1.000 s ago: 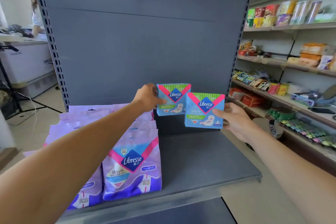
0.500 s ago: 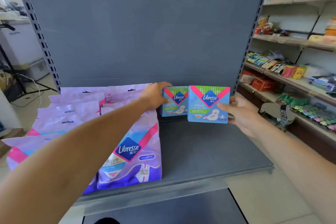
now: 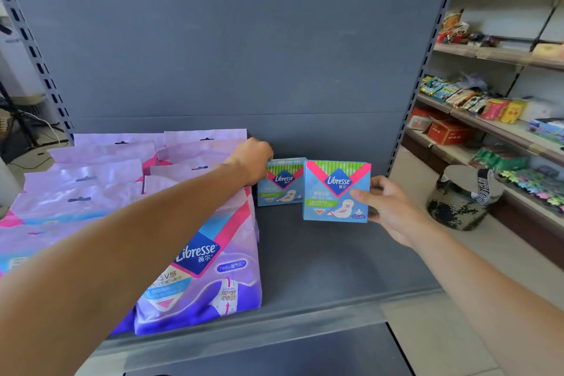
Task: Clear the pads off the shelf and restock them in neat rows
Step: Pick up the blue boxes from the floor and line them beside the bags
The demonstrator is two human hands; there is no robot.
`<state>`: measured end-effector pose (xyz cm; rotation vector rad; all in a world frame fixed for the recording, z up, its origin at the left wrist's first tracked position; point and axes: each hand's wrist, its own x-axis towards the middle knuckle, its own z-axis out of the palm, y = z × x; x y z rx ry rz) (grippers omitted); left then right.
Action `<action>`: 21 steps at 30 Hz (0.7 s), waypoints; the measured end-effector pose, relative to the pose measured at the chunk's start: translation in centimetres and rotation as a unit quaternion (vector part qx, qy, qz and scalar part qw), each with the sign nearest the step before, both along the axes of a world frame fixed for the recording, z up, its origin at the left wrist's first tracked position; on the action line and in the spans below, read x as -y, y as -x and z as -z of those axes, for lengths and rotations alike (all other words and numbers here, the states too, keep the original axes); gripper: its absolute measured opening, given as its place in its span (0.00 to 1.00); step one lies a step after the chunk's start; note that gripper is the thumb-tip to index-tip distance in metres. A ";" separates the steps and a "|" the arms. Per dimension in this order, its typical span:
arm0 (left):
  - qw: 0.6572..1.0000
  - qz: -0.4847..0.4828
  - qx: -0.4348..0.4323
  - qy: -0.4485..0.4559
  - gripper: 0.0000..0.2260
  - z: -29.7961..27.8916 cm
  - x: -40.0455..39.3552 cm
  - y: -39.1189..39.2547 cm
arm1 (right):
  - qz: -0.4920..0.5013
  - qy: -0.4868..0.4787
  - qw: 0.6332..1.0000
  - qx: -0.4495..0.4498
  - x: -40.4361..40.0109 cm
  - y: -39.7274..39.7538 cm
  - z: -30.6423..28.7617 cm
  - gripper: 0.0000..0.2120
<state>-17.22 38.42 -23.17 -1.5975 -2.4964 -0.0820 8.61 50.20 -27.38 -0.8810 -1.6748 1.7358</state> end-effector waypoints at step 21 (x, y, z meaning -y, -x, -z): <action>0.973 0.130 0.188 -0.009 0.22 -4.5 0.9 -5.4 | -0.015 -0.005 1.000 0.011 1.1 1.7 1.0 0.16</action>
